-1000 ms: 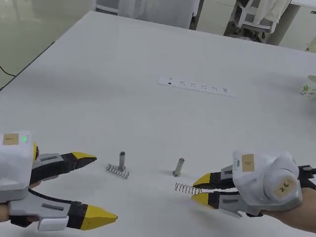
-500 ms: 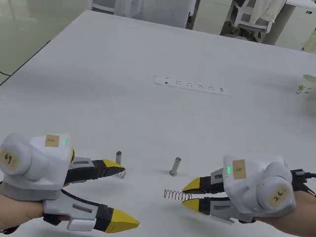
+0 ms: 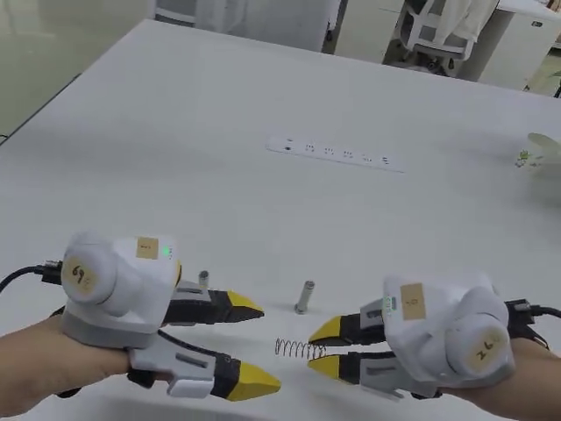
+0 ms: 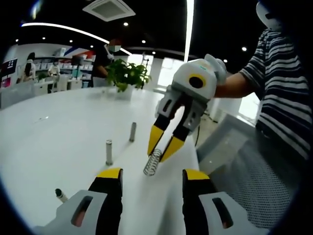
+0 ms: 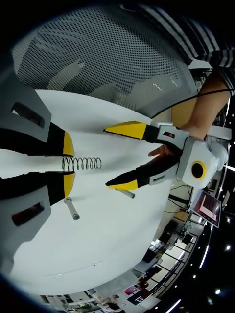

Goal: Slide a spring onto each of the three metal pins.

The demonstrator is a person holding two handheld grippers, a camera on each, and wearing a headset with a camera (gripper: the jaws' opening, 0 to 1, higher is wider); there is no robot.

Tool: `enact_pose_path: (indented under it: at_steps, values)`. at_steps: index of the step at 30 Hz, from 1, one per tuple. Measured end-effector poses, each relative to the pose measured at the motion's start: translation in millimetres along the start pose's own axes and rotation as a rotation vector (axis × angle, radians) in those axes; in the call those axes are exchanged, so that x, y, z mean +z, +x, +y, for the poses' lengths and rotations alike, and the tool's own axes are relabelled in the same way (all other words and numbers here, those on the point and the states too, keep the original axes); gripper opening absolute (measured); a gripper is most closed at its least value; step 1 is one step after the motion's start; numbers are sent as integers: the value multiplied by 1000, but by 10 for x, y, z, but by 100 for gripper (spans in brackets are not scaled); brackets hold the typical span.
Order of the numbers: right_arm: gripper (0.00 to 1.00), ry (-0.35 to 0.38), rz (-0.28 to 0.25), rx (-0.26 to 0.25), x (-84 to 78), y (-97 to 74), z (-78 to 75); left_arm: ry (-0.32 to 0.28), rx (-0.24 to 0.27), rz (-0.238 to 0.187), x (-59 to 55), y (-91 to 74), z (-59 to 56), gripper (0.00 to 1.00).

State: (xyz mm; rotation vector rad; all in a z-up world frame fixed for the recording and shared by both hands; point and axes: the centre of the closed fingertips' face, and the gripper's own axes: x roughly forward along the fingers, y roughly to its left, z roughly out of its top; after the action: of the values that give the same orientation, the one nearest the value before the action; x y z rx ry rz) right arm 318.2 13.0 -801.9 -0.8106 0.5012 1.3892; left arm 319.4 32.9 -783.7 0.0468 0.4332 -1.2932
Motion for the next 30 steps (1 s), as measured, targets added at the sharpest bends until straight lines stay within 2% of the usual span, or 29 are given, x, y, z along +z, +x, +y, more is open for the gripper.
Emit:
enact_pose_path:
  at_steps: [4,16,30]
  values:
    - [8,0,-3,-4,12,-13,-9,8,-19,11,-14,74,-6,40]
    - [8,-5,-6,-3,34,-48,-2,17,-44,-10,71,123,-6,25]
    - [8,-21,-14,0,87,-50,-18,37,-56,-9,105,153,-36,16]
